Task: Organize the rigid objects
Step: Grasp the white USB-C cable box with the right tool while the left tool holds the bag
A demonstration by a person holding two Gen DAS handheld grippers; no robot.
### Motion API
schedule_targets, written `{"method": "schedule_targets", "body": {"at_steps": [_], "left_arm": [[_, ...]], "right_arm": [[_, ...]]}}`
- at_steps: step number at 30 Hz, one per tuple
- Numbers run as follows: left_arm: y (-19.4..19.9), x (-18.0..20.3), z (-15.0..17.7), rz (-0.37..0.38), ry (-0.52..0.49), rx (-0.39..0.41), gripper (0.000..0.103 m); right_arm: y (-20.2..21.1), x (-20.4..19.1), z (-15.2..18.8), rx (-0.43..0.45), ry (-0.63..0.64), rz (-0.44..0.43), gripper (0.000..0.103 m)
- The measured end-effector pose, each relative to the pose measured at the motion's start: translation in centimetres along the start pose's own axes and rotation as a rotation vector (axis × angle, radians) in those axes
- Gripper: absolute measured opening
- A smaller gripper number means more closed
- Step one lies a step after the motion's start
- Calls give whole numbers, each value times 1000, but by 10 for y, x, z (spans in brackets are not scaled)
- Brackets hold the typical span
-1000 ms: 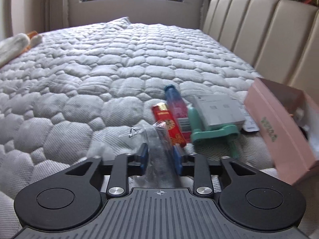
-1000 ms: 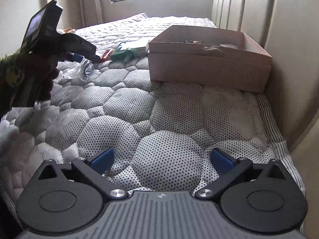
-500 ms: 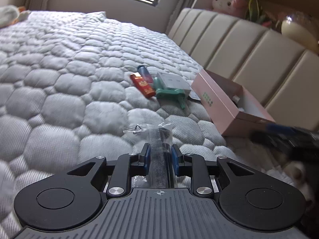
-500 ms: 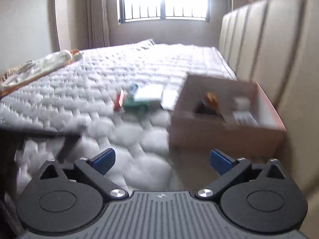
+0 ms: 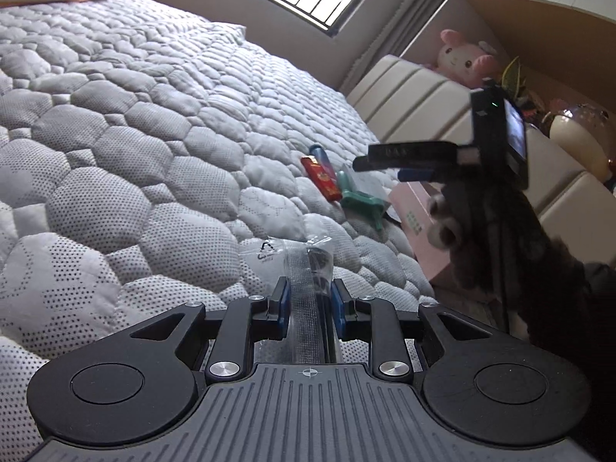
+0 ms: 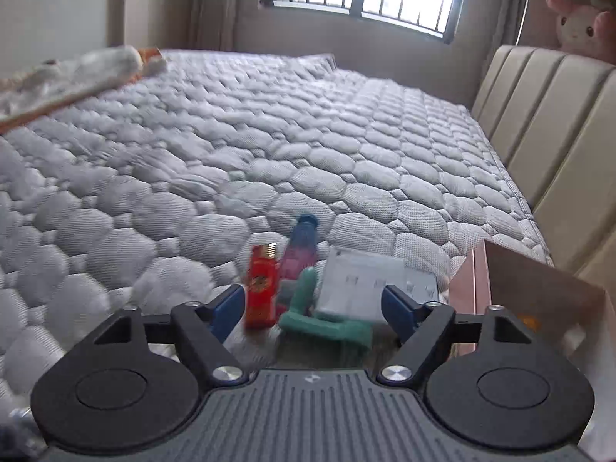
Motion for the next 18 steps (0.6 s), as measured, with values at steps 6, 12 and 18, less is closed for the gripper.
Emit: {"method": "schedule_targets", "body": {"at_steps": [6,12,18], "left_arm": [[-4,-8,2,38,24,-19,25],[-2,-7,4,43,27,-21,25],[-2,6,9,24,4,-37,25]], "right_arm": [[-55,40,-14,-175,-154,25,77],[-81,42,-5,-271,-152,22,76],[-57,30,8,-283,-110,-13,69]]}}
Point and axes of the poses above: each gripper's, at about its wrist camera, not at the fingertips, and y roughly against the way its jaws point, x to its right, z to its underside, the point moved 7 cm from there along -y, roughly the way its jaws point, and after that the axes turned 9 degrees about y, right-handed, at the moved point
